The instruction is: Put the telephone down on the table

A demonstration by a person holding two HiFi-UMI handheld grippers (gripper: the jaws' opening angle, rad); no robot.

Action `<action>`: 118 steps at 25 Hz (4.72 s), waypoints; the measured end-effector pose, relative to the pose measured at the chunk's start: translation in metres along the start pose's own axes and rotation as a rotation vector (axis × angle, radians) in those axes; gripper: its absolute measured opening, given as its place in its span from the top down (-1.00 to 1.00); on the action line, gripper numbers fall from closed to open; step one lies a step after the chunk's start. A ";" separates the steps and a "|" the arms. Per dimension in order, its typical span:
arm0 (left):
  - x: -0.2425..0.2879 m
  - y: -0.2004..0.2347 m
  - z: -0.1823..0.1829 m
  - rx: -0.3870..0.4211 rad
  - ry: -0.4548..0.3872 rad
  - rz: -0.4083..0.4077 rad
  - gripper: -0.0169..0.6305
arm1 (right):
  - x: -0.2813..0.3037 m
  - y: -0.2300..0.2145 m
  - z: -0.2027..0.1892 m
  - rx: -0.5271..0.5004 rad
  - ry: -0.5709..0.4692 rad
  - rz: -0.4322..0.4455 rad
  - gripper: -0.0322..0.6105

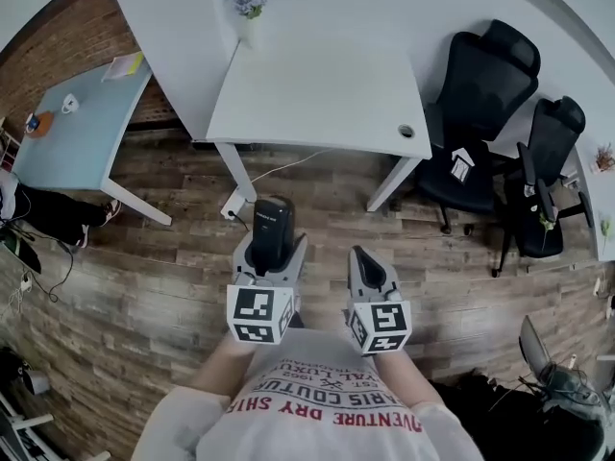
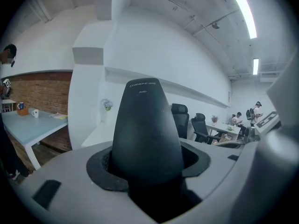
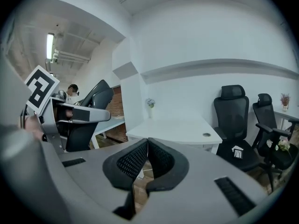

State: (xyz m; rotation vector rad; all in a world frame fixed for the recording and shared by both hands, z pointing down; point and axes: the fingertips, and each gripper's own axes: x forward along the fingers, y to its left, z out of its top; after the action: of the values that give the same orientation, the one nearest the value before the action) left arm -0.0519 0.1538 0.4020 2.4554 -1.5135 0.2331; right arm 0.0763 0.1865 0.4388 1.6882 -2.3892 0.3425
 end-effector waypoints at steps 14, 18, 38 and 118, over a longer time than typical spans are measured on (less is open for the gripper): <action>0.091 0.115 0.027 -0.011 0.018 -0.042 0.03 | 0.150 0.016 0.041 -0.031 0.012 -0.022 0.82; 0.109 0.128 0.019 -0.035 0.032 -0.031 0.03 | 0.173 0.007 0.039 -0.039 0.031 -0.024 0.82; 0.304 0.141 0.070 -0.084 0.053 0.164 0.03 | 0.336 -0.144 0.101 -0.080 0.029 0.162 0.82; 0.697 0.276 -0.049 0.008 0.654 0.125 -0.07 | 0.627 -0.274 0.112 0.025 0.211 0.082 0.82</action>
State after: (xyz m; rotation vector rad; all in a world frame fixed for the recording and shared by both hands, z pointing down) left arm 0.0136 -0.5461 0.6662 1.9853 -1.3499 0.9558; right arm 0.1247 -0.4985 0.5341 1.4852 -2.3109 0.5367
